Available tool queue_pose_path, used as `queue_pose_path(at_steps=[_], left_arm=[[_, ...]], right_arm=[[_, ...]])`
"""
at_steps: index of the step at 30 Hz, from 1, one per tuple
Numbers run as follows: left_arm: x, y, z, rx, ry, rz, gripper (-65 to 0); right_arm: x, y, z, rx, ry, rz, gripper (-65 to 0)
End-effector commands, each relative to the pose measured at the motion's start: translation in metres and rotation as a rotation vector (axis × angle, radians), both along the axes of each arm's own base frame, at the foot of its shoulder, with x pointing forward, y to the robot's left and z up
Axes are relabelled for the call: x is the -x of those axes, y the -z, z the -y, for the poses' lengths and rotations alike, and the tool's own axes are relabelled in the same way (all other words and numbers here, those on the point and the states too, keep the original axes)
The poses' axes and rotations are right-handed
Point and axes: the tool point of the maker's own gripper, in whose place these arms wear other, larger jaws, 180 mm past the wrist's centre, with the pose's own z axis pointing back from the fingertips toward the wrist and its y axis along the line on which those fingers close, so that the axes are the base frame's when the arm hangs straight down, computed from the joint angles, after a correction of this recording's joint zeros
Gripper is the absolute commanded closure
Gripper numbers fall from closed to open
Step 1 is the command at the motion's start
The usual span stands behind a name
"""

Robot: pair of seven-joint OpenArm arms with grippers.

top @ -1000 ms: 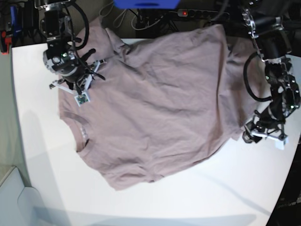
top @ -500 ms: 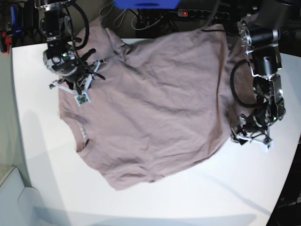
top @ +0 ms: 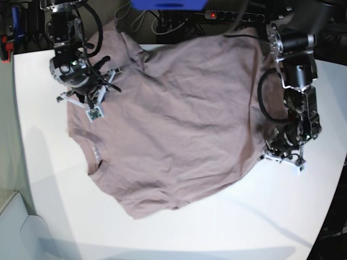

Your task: Layout the t-shirt on the table in an organized manner, then fold the t-shirt properly

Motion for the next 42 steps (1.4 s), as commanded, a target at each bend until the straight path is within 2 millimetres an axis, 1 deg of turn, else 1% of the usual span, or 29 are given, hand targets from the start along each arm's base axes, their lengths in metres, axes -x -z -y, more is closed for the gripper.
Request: queue_pose_path(at_steps=[1, 2, 4, 7, 9, 12, 13, 15, 16, 17, 19, 22, 24, 25, 28, 32, 33, 35, 38, 39, 40, 41, 42], left_arm=[[-0.013, -0.018, -0.011, -0.017, -0.009, 0.048, 0.0], [-0.014, -0.020, -0.012, -0.020, -0.011, 0.054, 0.0], [-0.017, -0.029, -0.025, -0.046, -0.024, 0.080, 0.0], [-0.037, -0.054, -0.037, -0.076, -0.049, 0.155, 0.0], [-0.047, -0.075, -0.055, -0.108, -0.076, 0.208, 0.0], [-0.069, -0.114, -0.069, -0.138, -0.096, 0.293, 0.0], [-0.074, -0.124, -0.072, -0.144, -0.098, 0.312, 0.0], [-0.091, -0.154, -0.073, -0.148, -0.100, 0.368, 0.0], [-0.096, -0.163, -0.073, -0.148, -0.101, 0.386, 0.0], [-0.101, -0.173, -0.073, -0.148, -0.101, 0.404, 0.0], [-0.106, -0.182, -0.073, -0.147, -0.102, 0.423, -0.3], [-0.106, -0.183, -0.073, -0.148, -0.103, 0.426, -0.4], [-0.105, -0.179, -0.076, -0.183, -0.099, 0.405, -0.5], [-0.103, -0.171, -0.078, -0.208, -0.095, 0.378, -0.5], [-0.104, -0.155, -0.085, -0.269, -0.099, 0.339, -0.5], [-0.101, -0.120, -0.092, -0.295, -0.115, 0.278, -1.2], [-0.101, -0.114, -0.093, -0.292, -0.119, 0.265, -3.0], [-0.098, -0.104, -0.093, -0.280, -0.121, 0.235, -11.2], [-0.093, -0.094, -0.090, -0.255, -0.107, 0.183, -28.3], [-0.091, -0.091, -0.090, -0.243, -0.104, 0.161, -32.9], [-0.092, -0.096, -0.089, -0.241, -0.101, 0.163, -35.5], [-0.094, -0.104, -0.089, -0.247, -0.096, 0.173, -36.4], [-0.096, -0.118, -0.090, -0.260, -0.089, 0.200, -36.7]], right_arm=[[0.010, 0.007, 0.008, 0.039, -0.001, -0.058, 0.0], [0.010, 0.007, 0.008, 0.040, -0.001, -0.057, 0.0], [0.010, 0.007, 0.008, 0.040, -0.001, -0.057, 0.0], [0.010, 0.007, 0.008, 0.040, -0.003, -0.057, 0.0], [0.010, 0.007, 0.008, 0.041, -0.003, -0.055, 0.0], [0.010, 0.007, 0.008, 0.041, -0.003, -0.055, 0.0], [0.010, 0.007, 0.008, 0.041, -0.003, -0.055, 0.0], [0.010, 0.007, 0.008, 0.041, -0.002, -0.058, 0.0], [0.010, 0.007, 0.008, 0.041, -0.002, -0.058, 0.0], [0.010, 0.007, 0.008, 0.042, -0.002, -0.060, 0.0], [0.010, 0.007, 0.008, 0.042, -0.002, -0.060, 0.0], [0.011, 0.008, 0.008, 0.042, -0.002, -0.061, 0.0], [0.012, 0.008, 0.008, 0.042, -0.002, -0.063, 0.0], [0.012, 0.008, 0.008, 0.042, -0.002, -0.063, 0.0], [0.010, 0.007, 0.007, 0.040, -0.001, -0.060, 0.0], [0.009, 0.005, 0.007, 0.040, -0.003, -0.052, 0.0], [0.009, 0.005, 0.007, 0.040, -0.003, -0.052, 0.0], [0.009, 0.005, 0.007, 0.040, -0.003, -0.052, 0.0], [0.009, 0.005, 0.007, 0.040, -0.003, -0.052, 0.0], [0.009, 0.005, 0.007, 0.040, -0.003, -0.052, 0.0], [0.008, 0.004, 0.007, 0.040, -0.003, -0.049, 0.0], [0.008, 0.003, 0.006, 0.039, -0.004, -0.046, 0.0], [0.006, 0.000, 0.006, 0.039, -0.004, -0.035, 0.0]])
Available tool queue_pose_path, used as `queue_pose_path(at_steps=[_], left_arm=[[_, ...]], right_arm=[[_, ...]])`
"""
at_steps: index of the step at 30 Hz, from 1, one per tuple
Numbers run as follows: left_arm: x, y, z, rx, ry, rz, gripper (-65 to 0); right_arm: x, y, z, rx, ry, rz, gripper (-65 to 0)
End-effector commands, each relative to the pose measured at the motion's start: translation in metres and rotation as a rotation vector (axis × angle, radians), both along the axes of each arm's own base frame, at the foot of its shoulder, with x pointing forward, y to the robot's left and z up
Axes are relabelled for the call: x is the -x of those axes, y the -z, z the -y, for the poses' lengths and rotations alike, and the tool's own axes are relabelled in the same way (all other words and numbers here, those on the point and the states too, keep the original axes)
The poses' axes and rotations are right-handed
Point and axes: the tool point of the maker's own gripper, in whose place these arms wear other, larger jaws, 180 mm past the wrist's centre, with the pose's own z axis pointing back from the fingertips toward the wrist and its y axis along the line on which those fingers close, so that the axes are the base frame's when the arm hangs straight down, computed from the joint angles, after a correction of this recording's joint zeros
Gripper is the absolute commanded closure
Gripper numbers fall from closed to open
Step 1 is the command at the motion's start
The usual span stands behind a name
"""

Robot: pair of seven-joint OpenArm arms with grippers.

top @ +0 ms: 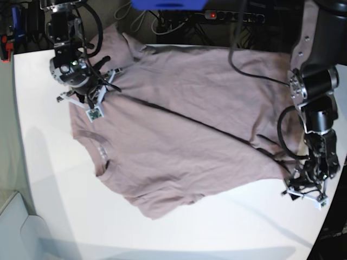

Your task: Layout the t-shirt on the table in an organized manner, then fold the t-shirt properly

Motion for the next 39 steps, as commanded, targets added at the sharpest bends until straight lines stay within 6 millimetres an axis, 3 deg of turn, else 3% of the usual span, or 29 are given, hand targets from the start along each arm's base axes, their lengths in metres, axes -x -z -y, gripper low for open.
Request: queue_pose_path(at_steps=[1, 3, 8, 10, 14, 18, 22, 25, 31, 35, 39], left_arm=[[-0.021, -0.054, -0.014, -0.046, -0.007, 0.130, -36.9], [-0.017, -0.073, -0.014, -0.062, 0.005, 0.164, -36.8], [0.016, -0.105, -0.014, -0.026, 0.008, 0.235, -36.8], [0.045, -0.097, -0.011, 0.012, 0.011, 0.206, -36.8], [0.113, -0.057, 0.018, 0.114, 0.052, 0.110, -36.6], [0.163, -0.014, 0.053, 0.161, 0.088, 0.015, -36.2], [0.203, 0.039, 0.067, 0.238, 0.054, -0.115, -25.8], [0.222, 0.071, 0.059, 0.255, 0.003, -0.160, -18.4], [0.251, 0.107, 0.021, 0.225, -0.069, -0.250, -17.4], [0.282, 0.104, -0.019, 0.187, -0.147, -0.281, -17.4], [0.305, 0.078, -0.046, 0.123, -0.202, -0.246, -17.4]], right_arm=[[0.003, -0.002, 0.006, 0.033, -0.004, -0.019, 0.0], [-0.002, -0.013, 0.005, 0.035, -0.009, 0.016, 0.0], [-0.012, -0.040, 0.013, 0.029, 0.035, 0.098, 0.0], [-0.014, -0.046, 0.021, 0.026, 0.077, 0.118, 0.0], [-0.009, -0.048, 0.030, 0.015, 0.128, 0.124, 0.0], [-0.019, -0.053, 0.020, -0.012, 0.127, 0.149, 0.0], [-0.038, -0.062, -0.005, -0.033, 0.059, 0.179, 0.0], [-0.049, -0.069, -0.024, -0.045, 0.004, 0.204, 0.0], [-0.062, -0.072, -0.041, -0.034, -0.045, 0.181, 0.0], [-0.064, -0.068, -0.041, -0.033, -0.043, 0.169, 0.0], [-0.064, -0.066, -0.040, -0.031, -0.043, 0.162, 0.0]])
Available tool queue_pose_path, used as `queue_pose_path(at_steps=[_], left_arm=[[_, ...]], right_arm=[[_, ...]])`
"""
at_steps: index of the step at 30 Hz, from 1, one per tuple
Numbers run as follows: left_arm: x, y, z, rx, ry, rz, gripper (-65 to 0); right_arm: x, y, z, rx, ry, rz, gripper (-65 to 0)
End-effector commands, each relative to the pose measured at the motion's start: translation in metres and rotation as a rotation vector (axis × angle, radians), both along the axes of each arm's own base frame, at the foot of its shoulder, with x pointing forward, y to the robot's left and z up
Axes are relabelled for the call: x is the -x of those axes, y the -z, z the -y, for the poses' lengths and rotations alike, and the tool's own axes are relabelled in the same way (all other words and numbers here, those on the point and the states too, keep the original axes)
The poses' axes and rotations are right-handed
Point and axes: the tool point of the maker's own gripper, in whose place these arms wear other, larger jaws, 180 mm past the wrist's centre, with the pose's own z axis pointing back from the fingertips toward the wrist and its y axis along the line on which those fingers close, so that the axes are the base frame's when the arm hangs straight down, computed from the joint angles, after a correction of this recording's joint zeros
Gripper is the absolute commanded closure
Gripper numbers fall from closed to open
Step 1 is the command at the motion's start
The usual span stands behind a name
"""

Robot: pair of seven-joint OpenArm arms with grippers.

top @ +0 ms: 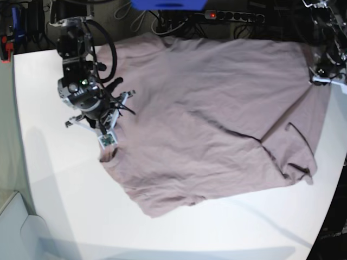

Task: Layout the t-shirt on the table in an organized manner, then fold the t-shirt properly
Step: 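Release the shirt side with the left gripper and pull the right gripper outward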

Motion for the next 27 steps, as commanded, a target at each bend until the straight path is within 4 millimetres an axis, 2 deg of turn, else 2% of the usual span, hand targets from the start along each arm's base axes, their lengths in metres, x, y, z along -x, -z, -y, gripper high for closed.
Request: queue_pose_path(at_steps=[1, 6, 10, 15, 21, 22, 27], left_arm=[[-0.003, -0.013, 0.000, -0.010, 0.015, 0.006, -17.5], [-0.014, -0.054, 0.011, 0.013, 0.022, 0.104, -17.6], [-0.023, -0.071, 0.023, 0.040, 0.054, 0.152, -17.6], [-0.024, -0.074, 0.027, 0.050, 0.062, 0.165, -17.6], [-0.028, -0.075, 0.025, 0.049, 0.059, 0.177, -17.6], [-0.030, -0.077, 0.026, 0.051, 0.060, 0.185, -17.6], [-0.037, -0.082, 0.029, 0.055, 0.064, 0.207, -17.6]], right_arm=[[-0.008, -0.008, -0.001, -0.010, -0.007, 0.035, 0.0], [-0.005, 0.009, -0.003, -0.013, -0.009, -0.015, 0.0], [0.000, 0.014, -0.011, -0.014, -0.032, -0.033, 0.0], [0.009, 0.021, -0.016, -0.016, -0.046, -0.055, 0.0], [0.006, 0.017, -0.027, -0.043, -0.047, -0.045, 0.0], [0.000, 0.013, -0.030, -0.047, -0.052, -0.031, 0.0], [-0.030, -0.016, -0.069, -0.052, -0.165, 0.057, 0.0]])
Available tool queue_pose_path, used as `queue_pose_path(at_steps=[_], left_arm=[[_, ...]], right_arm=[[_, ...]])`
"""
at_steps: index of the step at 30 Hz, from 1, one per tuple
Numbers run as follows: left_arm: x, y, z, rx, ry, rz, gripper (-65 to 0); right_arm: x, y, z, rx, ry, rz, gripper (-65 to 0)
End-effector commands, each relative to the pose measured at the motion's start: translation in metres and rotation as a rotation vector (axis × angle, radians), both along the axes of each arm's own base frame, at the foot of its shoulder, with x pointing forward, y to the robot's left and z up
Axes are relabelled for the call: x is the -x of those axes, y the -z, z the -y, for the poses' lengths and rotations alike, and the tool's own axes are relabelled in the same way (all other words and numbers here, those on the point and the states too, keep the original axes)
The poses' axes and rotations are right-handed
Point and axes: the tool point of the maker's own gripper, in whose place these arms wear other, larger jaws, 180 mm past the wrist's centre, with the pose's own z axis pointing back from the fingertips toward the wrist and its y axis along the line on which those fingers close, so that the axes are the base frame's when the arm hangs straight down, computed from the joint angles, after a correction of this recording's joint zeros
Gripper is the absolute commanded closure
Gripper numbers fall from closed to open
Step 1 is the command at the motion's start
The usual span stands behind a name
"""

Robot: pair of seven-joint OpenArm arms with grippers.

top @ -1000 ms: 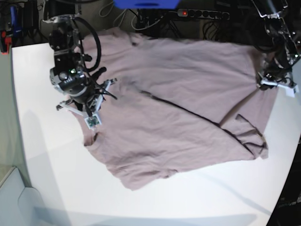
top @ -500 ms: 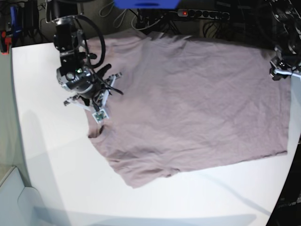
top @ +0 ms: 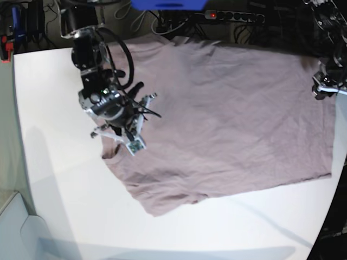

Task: Layout the t-shirt on the table in an organized manner, then fold the t-shirt properly
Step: 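Release the shirt side with the left gripper and pull the right gripper outward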

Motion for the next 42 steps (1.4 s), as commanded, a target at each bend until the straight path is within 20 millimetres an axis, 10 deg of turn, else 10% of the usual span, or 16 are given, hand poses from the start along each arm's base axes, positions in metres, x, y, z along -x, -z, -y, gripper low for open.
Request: queue_pose_path(at_steps=[1, 8, 19, 28, 33, 38, 42], left_arm=[[-0.003, -0.009, -0.003, -0.017, 0.002, 0.026, -17.6], [0.012, 0.001, 0.004, -0.003, -0.002, -0.007, -17.6], [0.036, -0.028, -0.008, -0.079, -0.069, 0.037, -17.6], [0.039, -0.029, -0.006, -0.050, -0.090, 0.028, -17.6], [0.041, -0.025, -0.001, -0.029, -0.074, 0.004, -17.7], [0.051, -0.015, 0.006, 0.008, -0.059, -0.065, -22.7], [0.058, 0.006, 0.007, 0.046, -0.075, -0.122, -25.7]], right_arm=[[-0.016, -0.019, -0.011, -0.016, -0.027, 0.063, 0.0], [-0.081, -0.002, -0.040, -0.018, -0.077, 0.037, 0.0], [-0.145, 0.048, 0.017, -0.022, 0.024, -0.004, 0.0], [-0.198, 0.003, 0.104, -0.091, 0.225, 0.132, 0.0], [-0.225, -0.060, 0.128, -0.149, 0.299, 0.277, 0.0], [-0.206, -0.081, 0.160, -0.126, 0.393, 0.255, 0.0], [-0.169, -0.082, 0.140, -0.116, 0.384, 0.250, 0.0]])
